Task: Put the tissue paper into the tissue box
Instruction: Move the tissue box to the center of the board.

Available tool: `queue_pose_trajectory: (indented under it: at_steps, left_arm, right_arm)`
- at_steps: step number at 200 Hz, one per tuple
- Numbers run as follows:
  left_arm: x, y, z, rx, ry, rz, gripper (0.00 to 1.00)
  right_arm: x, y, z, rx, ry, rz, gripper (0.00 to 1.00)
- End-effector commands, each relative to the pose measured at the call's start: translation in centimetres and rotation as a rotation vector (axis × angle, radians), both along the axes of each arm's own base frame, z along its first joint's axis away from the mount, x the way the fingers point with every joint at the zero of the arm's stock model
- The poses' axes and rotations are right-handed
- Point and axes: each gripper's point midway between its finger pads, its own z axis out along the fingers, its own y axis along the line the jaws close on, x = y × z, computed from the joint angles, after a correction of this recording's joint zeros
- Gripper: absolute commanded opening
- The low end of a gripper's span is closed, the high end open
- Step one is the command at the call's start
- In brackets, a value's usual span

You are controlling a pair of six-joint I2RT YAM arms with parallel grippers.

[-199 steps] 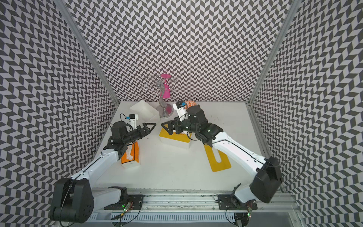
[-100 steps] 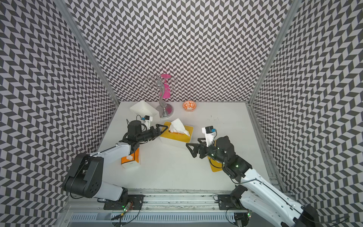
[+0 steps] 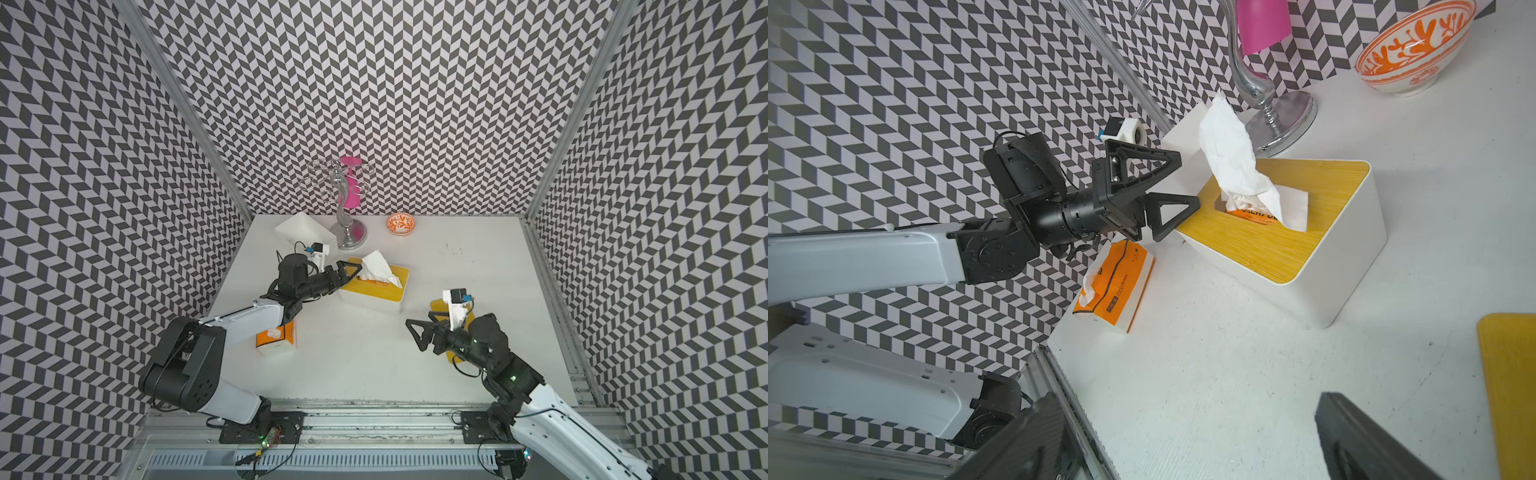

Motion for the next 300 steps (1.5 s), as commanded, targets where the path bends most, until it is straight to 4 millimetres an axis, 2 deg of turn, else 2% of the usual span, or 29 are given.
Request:
queue_pose_trajectory:
  at_steps: [1,20,38,98,172,220,259,275,289,294,300]
  left_arm:
    - [1.5,3.0,2.5,0.098,-0.086,0.135,1.0]
    - [2.2,5.3,2.6,0.111,-0.089,0.201,1.0]
    - [2.7,6.4,1.8,0.092,-0.069,0.21,1.0]
    - [3.3,4.6,-2.0,-0.005,0.017,0.146,1.0]
    - [1.6,-1.2,-3.7,-0.095,0.068,0.069,1.0]
    - [0.1,-6.7,-4.6,-0.183,0.101,0.049,1.0]
    - [-0.3,-11.0,-5.0,-0.23,0.115,0.036,1.0]
    - [-0.3,-11.9,-5.2,-0.241,0.117,0.026,0.99]
    - [-0.1,-12.0,-5.1,-0.233,0.11,0.028,0.99]
    - [0.1,-11.7,-5.0,-0.226,0.104,0.034,0.99]
    - [0.1,-11.5,-4.7,-0.215,0.093,0.039,0.99]
  right_arm:
    - [-0.1,-0.3,1.2,0.042,-0.03,-0.011,1.0]
    - [-0.5,-0.6,1.3,0.061,-0.034,-0.013,1.0]
    - [-0.8,-1.0,1.3,0.068,-0.042,-0.018,1.0]
    - [-1.4,-1.7,0.5,0.053,-0.034,-0.03,1.0]
    - [-1.5,-2.0,-0.2,0.046,-0.03,-0.039,1.0]
    - [-1.4,-2.4,-0.3,0.044,-0.038,-0.06,1.0]
    - [-1.0,-3.0,-1.9,0.015,-0.005,-0.104,1.0]
    - [-0.8,-3.0,-2.8,0.013,0.02,-0.113,1.0]
    - [-0.6,-2.8,-3.2,0.024,0.036,-0.114,1.0]
    - [-0.6,-2.7,-4.8,0.013,0.063,-0.112,1.0]
    - [-0.5,-2.5,-5.3,0.019,0.073,-0.109,1.0]
